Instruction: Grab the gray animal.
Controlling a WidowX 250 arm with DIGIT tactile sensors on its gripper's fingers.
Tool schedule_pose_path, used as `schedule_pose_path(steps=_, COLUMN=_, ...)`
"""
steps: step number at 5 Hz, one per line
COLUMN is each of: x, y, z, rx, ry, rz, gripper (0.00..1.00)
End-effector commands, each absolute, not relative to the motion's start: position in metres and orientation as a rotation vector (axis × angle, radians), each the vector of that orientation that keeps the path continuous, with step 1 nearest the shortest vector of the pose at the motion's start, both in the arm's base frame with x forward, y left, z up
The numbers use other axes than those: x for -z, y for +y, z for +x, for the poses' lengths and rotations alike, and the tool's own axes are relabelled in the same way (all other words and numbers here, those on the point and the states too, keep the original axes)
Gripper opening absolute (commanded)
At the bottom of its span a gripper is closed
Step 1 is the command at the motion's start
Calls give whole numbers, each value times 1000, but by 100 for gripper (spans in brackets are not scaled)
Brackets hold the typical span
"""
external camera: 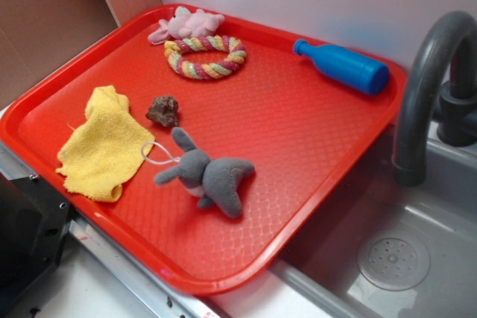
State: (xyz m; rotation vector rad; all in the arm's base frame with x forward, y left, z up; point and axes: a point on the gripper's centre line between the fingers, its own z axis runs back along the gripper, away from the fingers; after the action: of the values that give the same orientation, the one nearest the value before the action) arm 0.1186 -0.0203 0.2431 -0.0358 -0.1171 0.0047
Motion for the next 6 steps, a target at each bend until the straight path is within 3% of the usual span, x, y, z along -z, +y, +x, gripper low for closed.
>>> schedule_pose_path(steps=1, x=-243, y=-20, z=119, rx=-5, ry=-117, rz=-36, gripper=100)
schedule_pose_path(steps=3, x=-224, y=-44, z=167, rx=419, ry=-157, rz=-13, gripper=100)
schedule_pose_path(steps=4, x=-199, y=-87, z=187, rx=624, ry=-108, rz=-69, gripper=100)
schedule_pose_path(steps=5, x=-180, y=-124, z=185, rx=742, ry=-59, rz=-78, gripper=100)
schedule_pose_path(steps=6, x=-167, y=-139, z=181, rx=803, ry=-30, rz=-100, gripper=100)
